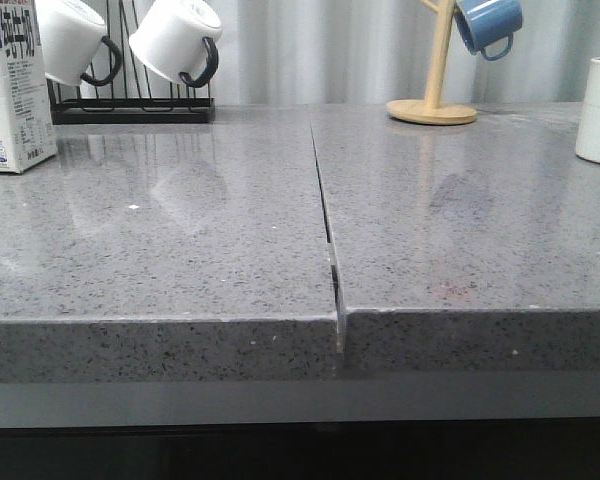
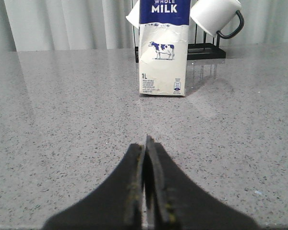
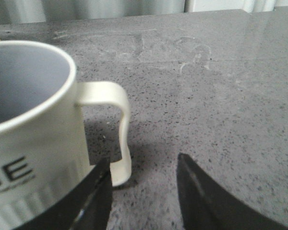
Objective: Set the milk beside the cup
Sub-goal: 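Reach the right gripper to the white HOME mug's handle and grasp it, then carry the HOME mug toward the table center with the right gripper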
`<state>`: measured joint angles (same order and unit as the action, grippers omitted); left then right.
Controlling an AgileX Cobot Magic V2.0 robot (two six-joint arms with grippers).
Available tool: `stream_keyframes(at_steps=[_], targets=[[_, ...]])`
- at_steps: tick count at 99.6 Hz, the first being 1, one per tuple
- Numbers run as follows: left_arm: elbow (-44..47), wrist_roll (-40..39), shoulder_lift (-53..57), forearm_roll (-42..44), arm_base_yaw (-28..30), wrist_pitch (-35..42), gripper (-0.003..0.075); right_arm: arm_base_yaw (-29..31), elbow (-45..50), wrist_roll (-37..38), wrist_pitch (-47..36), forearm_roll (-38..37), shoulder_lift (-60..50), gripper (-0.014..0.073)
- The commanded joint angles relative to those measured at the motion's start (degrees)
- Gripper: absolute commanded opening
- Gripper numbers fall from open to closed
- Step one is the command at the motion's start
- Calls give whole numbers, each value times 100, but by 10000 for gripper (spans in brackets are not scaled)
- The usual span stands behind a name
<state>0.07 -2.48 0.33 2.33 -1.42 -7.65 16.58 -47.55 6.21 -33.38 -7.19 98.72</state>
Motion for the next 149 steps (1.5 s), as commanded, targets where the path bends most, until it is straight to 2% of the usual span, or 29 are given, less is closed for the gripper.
stream_keyframes(at_steps=[1, 29, 53, 67, 86, 102, 104, 120, 149], targets=[[240, -14, 184, -48, -41, 453, -21, 36, -340, -41, -443, -40, -59, 340], [240, -14, 184, -48, -41, 453, -21, 36, -972, -41, -443, -40, 524, 321], [240, -14, 184, -48, -41, 453, -21, 36, -1120, -41, -424, -46, 651, 22], [240, -14, 184, -48, -41, 453, -21, 36, -1120, -41, -419, -46, 651, -71], [240, -14, 184, -48, -41, 453, -21, -6, -1120, -41, -405, -58, 593, -69], [240, -14, 184, -48, -41, 453, -21, -267, -1100, -41, -242, -71, 232, -69], [240, -14, 184, -48, -41, 453, -21, -530, -1054, -36, -48, -71, -44, -69], [240, -14, 184, -48, -41, 453, -21, -1155, -919, -30, 243, -66, -494, -69], [240, -14, 184, -48, -41, 453, -21, -2436, -850, -12, 581, 121, -712, -69]])
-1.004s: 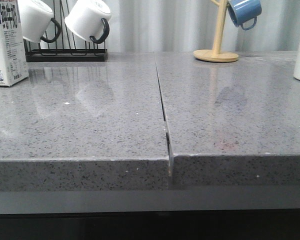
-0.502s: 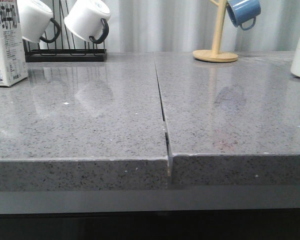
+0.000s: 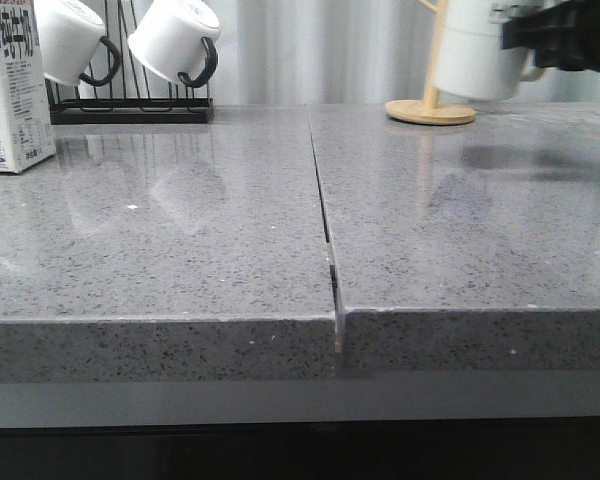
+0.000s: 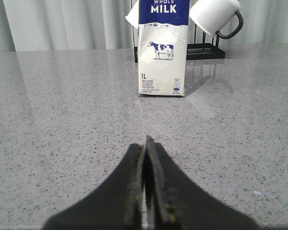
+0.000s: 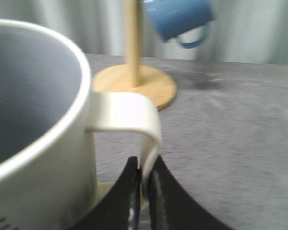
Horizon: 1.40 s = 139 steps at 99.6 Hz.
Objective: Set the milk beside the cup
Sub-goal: 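Carry the HOME mug toward the table center with the right gripper, then set the mug down, release it, and withdraw the right gripper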
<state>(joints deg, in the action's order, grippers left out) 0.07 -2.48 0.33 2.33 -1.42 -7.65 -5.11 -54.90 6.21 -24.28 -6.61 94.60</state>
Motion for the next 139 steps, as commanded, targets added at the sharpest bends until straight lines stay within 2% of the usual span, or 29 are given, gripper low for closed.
stream_keyframes(at_steps=[1, 16, 48, 106, 113, 130, 139], targets=[[240, -14, 184, -48, -41, 453, -21, -297, -115, -12, -320, 63, -300, -69], [240, -14, 184, -48, -41, 453, -21, -827, -115, -12, -248, 75, -289, -69], [240, -14, 184, -48, -41, 453, -21, -1497, -115, -12, -404, 275, 75, -69], [240, -14, 184, -48, -41, 453, -21, -1647, -115, -12, -412, 281, 489, -64], [240, -14, 184, -48, -41, 453, -21, -1647, -115, -12, -398, 281, 489, -21], [240, -14, 184, -48, -41, 453, -21, -1647, -115, -12, -308, 281, 489, 206], [240, -14, 184, -48, -41, 453, -21, -1647, -109, -12, -286, 281, 477, 246]])
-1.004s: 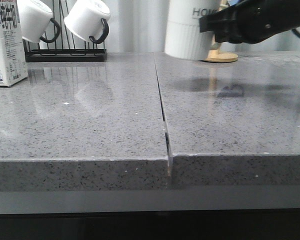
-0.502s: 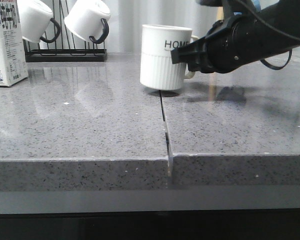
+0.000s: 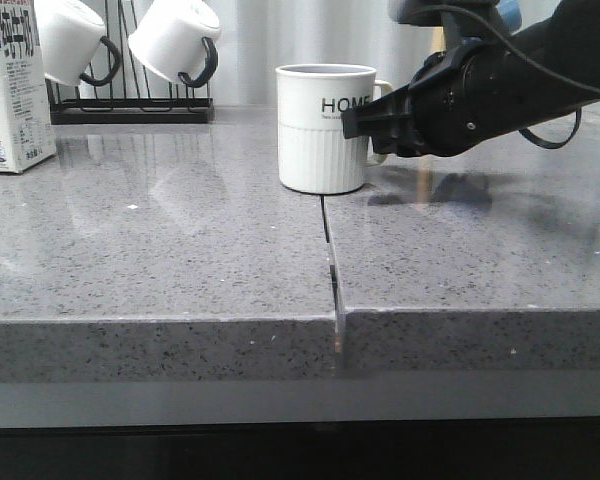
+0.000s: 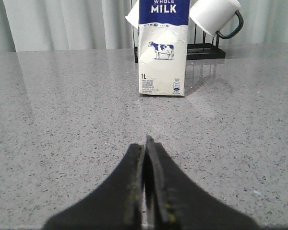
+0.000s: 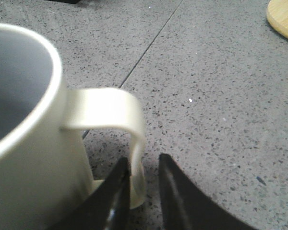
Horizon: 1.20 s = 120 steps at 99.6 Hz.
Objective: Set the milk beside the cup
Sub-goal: 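Set the mug down, release it, and withdraw the right gripper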
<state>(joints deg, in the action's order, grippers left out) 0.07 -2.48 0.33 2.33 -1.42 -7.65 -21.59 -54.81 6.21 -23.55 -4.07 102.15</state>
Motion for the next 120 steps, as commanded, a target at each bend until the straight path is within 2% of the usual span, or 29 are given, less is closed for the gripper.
stream_keyframes(at_steps=[1, 21, 46, 53, 66, 76, 92, 120], targets=[[240, -14, 184, -48, -41, 453, -21, 1, -118, -12, -352, 26, -285, 245], [240, -14, 184, -48, -41, 453, -21, 1, -55, -12, -370, 26, -361, 244], [240, -14, 184, -48, -41, 453, -21, 1, 462, -12, -369, 26, -911, 231], [240, -14, 184, -48, -41, 453, -21, 1, 630, -12, -260, 26, -1174, 178], [240, -14, 184, -48, -41, 453, -21, 7, 934, -12, -12, 26, -1764, 10], [240, -14, 184, -48, -41, 453, -21, 7, 1105, -12, 366, 26, -2233, -77], [240, -14, 184, -48, -41, 453, -21, 7, 1336, -12, 1023, 33, -3017, -69], [240, -14, 184, -48, -41, 453, -21, 7, 1927, -12, 1569, 33, -4460, -69]])
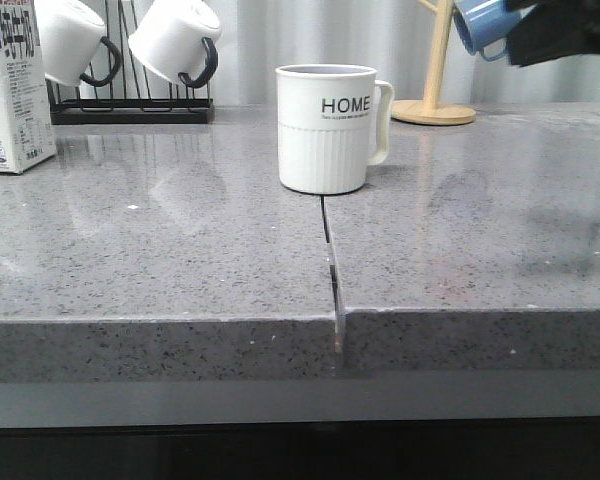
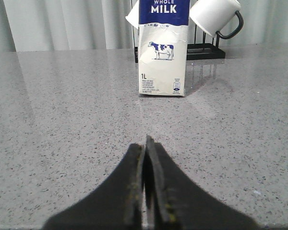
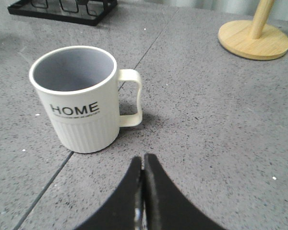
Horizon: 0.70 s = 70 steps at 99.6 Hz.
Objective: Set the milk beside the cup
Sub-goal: 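Set the mug down, release it, and withdraw the right gripper, then move the open left gripper to the milk carton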
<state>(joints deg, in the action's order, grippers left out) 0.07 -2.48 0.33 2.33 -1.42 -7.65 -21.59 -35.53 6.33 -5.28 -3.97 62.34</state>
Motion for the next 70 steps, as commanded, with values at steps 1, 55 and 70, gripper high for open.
stream_keyframes(at_steps=[1, 55, 70], targets=[[240, -14, 184, -48, -41, 453, -21, 7, 17, -24, -258, 23, -515, -69], [240, -14, 184, -48, -41, 453, -21, 7, 1392, -6, 474, 179, -3520, -69], [240, -14, 184, -48, -41, 453, -21, 7, 1581, -6, 1154, 241, -4162, -69]])
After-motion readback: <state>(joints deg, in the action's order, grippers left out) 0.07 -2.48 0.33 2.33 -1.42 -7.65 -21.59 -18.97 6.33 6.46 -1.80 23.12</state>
